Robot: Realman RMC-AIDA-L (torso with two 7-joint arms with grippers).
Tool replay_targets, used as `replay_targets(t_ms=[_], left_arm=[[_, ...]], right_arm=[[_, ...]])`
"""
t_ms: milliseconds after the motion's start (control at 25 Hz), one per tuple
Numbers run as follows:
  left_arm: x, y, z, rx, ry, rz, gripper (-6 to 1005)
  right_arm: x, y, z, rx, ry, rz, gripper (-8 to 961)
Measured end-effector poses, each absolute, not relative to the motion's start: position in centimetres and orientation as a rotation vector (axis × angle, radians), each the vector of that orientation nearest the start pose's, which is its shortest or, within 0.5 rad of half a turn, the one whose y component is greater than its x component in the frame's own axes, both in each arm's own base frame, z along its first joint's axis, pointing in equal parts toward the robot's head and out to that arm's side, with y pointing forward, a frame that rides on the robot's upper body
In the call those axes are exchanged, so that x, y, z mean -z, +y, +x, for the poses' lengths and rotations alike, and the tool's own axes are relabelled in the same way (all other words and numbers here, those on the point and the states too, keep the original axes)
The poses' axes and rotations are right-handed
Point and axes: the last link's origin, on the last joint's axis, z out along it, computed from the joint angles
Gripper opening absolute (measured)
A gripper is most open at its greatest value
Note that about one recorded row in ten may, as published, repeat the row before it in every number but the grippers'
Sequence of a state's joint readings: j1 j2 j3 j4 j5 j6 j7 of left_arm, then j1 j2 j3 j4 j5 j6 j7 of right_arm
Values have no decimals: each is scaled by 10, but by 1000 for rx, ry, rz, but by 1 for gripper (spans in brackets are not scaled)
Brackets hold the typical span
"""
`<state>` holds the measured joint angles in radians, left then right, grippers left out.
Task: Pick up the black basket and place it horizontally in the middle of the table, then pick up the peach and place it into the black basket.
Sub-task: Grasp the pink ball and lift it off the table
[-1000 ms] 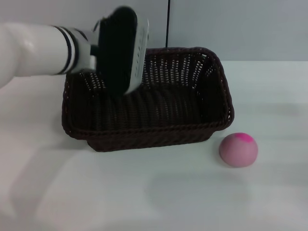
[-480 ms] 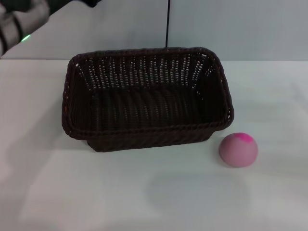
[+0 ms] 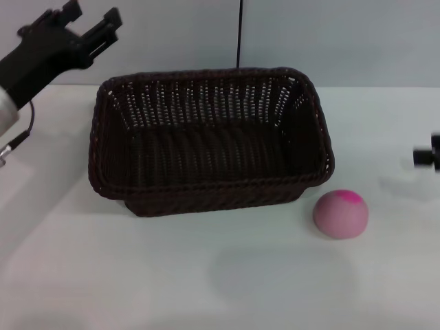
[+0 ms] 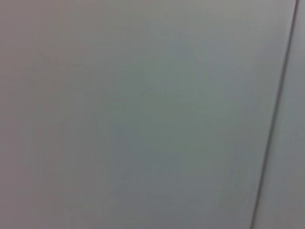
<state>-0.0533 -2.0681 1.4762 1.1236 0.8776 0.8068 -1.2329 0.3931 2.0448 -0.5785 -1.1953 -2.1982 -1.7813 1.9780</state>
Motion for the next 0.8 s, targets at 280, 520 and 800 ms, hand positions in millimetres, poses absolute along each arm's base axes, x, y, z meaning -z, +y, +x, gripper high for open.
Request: replay_targets(t_ms=[280, 520, 800], left_arm=[[-53, 279, -303, 1276, -635, -1750, 755], [-52, 253, -325, 1288, -655, -1683, 754], [-45, 238, -337, 1287, -710, -1664, 753]], right_arm=[[-92, 301, 269, 18, 1311, -2624, 734], [-60, 315, 263, 67, 1333, -2642, 712], [-17, 338, 261, -2, 1354, -2663, 687]])
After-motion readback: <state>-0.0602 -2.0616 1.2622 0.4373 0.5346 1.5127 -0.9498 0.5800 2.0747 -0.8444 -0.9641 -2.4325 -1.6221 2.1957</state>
